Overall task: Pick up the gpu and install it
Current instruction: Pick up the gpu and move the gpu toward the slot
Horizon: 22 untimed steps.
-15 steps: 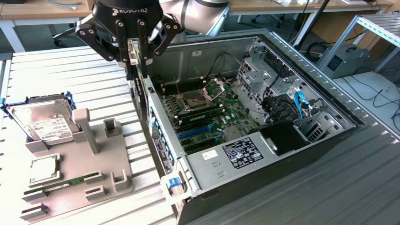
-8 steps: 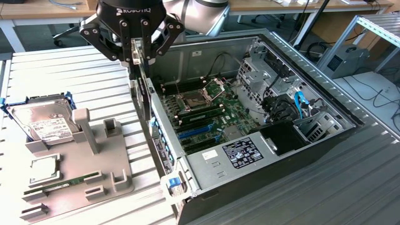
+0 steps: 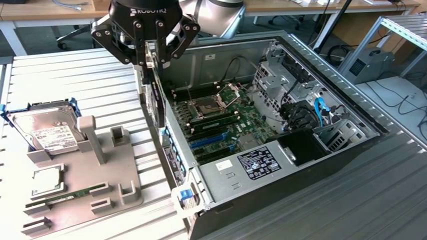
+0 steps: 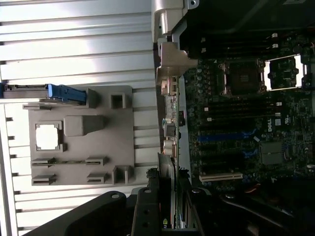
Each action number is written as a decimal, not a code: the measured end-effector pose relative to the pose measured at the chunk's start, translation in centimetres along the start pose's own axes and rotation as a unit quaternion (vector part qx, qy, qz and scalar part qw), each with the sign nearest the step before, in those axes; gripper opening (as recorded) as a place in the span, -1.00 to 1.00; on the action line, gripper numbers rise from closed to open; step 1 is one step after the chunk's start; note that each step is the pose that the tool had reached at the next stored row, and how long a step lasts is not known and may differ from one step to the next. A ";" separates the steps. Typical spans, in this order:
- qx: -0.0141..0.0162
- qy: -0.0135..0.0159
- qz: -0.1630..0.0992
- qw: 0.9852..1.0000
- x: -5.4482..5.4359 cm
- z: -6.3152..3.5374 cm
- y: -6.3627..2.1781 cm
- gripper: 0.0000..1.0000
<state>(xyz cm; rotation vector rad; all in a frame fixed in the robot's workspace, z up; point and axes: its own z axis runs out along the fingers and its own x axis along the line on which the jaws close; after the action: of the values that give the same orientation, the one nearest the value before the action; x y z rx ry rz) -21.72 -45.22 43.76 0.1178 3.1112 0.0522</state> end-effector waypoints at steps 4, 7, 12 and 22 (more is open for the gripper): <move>0.000 0.000 0.000 1.000 -0.3 0.01 0.02 -0.48; 0.000 0.000 0.000 1.000 -0.5 0.02 0.04 -0.48; 0.000 0.000 0.000 1.000 -0.8 0.02 0.06 -0.48; 0.000 0.000 0.000 1.000 -1.4 0.04 0.11 -0.48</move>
<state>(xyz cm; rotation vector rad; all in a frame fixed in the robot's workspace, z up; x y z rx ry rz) -20.28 -45.22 43.75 0.1178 3.1111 0.0519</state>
